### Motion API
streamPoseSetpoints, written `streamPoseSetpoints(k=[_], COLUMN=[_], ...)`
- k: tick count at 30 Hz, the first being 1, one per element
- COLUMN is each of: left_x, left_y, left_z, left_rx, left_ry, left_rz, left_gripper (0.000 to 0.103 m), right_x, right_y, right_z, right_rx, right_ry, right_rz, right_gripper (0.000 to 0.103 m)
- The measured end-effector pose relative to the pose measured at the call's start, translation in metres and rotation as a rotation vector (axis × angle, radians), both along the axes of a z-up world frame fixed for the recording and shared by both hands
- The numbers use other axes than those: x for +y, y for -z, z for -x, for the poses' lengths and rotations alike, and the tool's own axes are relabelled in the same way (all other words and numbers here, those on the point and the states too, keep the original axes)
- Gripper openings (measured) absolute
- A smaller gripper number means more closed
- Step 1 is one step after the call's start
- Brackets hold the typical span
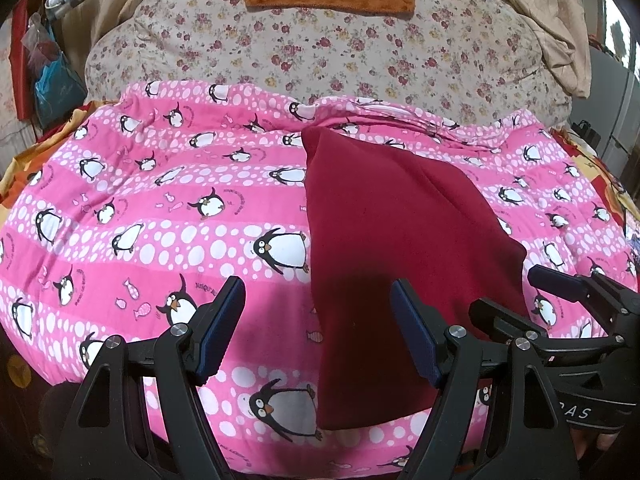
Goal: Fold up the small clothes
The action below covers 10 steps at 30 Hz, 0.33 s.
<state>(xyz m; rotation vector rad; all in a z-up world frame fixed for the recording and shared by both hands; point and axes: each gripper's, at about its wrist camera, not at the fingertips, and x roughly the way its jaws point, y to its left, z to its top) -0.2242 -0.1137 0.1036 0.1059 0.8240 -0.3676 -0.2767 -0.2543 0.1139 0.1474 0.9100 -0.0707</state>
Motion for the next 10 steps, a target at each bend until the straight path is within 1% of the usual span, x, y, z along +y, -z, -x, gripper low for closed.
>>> streamPoseSetpoints(k=[10], left_x=[0.0019], left_y=[0.0046], left_z=[-0.0050], left_rx=[0.011], left_ry=[0.001], left_rz=[0.005], left_gripper=[0.076], right_x=[-0.0039], right_y=[0.0048], right_z=[-0.0034], right_rx=[0.015], right_ry=[-0.010], right_rz=[0.000], right_gripper=[0.082])
